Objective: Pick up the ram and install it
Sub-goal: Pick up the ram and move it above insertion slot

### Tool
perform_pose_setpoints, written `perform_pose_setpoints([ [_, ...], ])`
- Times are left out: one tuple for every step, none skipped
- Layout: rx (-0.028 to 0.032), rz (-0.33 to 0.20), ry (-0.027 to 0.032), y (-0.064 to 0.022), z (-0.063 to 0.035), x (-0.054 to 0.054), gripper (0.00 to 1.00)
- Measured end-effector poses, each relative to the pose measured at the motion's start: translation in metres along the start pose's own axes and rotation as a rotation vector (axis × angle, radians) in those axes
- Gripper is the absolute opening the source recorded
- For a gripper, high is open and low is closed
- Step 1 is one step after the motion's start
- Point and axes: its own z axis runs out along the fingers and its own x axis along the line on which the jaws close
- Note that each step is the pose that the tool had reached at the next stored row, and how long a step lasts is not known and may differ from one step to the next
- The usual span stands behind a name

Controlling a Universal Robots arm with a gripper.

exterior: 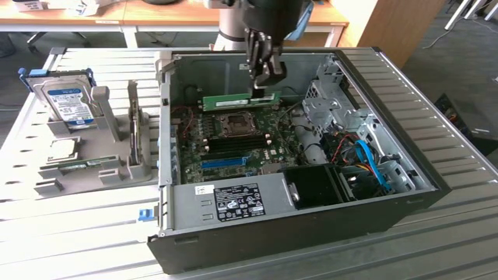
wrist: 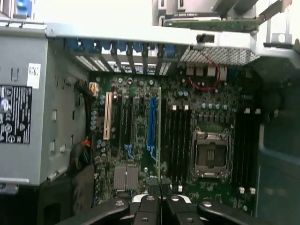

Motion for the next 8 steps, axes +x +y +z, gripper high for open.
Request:
perform_pose_setpoints([
  [0.0,0.0,0.0001,-0.0024,-0.0001,0.0001,0.12],
  [0.0,0.0,0.0001,-0.0047,-0.0001,0.0002,0.12],
  [0.0,0.0,0.0001,-0.006,-0.0001,0.0003,0.12],
  [0.0,0.0,0.0,-0.0063,-0.0001,0.0003,0.12],
  [0.0,0.0,0.0,-0.0063,-0.0001,0.0003,0.12],
  [0.0001,0.0,-0.0001,-0.0063,-0.0001,0.0002,0.12],
  [0.0,0.0,0.0,-0.0063,-0.0001,0.0002,0.12],
  [0.0,0.0,0.0,-0.0063,-0.0001,0.0002,0.12],
])
